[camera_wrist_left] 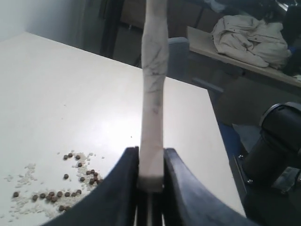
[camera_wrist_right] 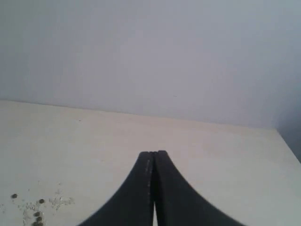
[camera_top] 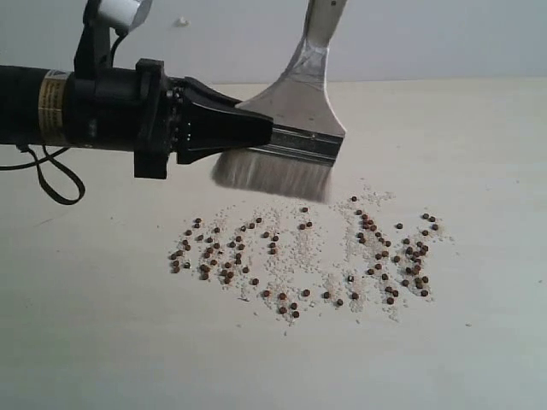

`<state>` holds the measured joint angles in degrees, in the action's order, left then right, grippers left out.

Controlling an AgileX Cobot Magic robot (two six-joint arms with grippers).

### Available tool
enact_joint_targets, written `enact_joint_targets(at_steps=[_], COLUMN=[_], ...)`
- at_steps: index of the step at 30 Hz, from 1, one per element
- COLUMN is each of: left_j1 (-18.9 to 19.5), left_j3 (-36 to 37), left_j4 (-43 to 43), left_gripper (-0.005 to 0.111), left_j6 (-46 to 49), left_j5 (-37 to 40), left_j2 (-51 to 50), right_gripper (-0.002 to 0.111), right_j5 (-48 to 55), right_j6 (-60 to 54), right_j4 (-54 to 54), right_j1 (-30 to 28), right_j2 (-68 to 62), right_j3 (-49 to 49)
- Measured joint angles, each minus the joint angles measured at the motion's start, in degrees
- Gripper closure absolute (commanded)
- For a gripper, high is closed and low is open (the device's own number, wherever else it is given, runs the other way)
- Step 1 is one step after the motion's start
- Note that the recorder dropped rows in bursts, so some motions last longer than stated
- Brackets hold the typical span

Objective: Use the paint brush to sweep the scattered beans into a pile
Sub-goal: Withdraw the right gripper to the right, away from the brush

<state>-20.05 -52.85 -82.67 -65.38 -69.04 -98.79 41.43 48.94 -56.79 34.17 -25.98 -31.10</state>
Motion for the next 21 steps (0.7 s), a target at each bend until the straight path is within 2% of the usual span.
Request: enact_joint_targets(at_steps=[5,9,12,16,18,19,21], left_j1=[4.03,8.04,10.13,10.13,10.39,10.65,10.75], left_j3=[-0.22,-0.22,-0.22,-0.22,-0.22,-0.22,-0.22], left_j4=[-1.86,-4.99,-6.65,-7.76,-7.87,-7.87,-7.87], left_gripper=[0.107,0.107,0.107,0.107,0.107,0.107,0.107], left_j6=[0.02,-2.15,-3.14,-2.73,-2.35,-2.15,-2.05], left_j5=[0.00,0.00,0.00,0.00,0.00,0.00,0.00], left_j2=[0.00,0.00,0.00,0.00,0.00,0.00,0.00], right_gripper=[0.108,0.108,0.108,0.108,0.108,0.108,0.108], right_j5=[-8.11,-6.97,-10.10,-17.43,-26.71,-36.42,-48.48], right_j6=[7.19,17.51,17.82,14.88,14.15,13.30,12.52], right_j4=[-8.44,-19.88,-22.45,-22.14,-22.31,-23.30,-24.57], right_j1=[0.00,-1.01,-7.77,-16.21,-22.06,-26.63,-31.78], right_j2=[-12.21,-22.54,-34.32,-39.73,-41.83,-43.25,-45.32], right_j3=[0.00,-0.14,-4.11,-7.91,-8.89,-9.01,-9.60])
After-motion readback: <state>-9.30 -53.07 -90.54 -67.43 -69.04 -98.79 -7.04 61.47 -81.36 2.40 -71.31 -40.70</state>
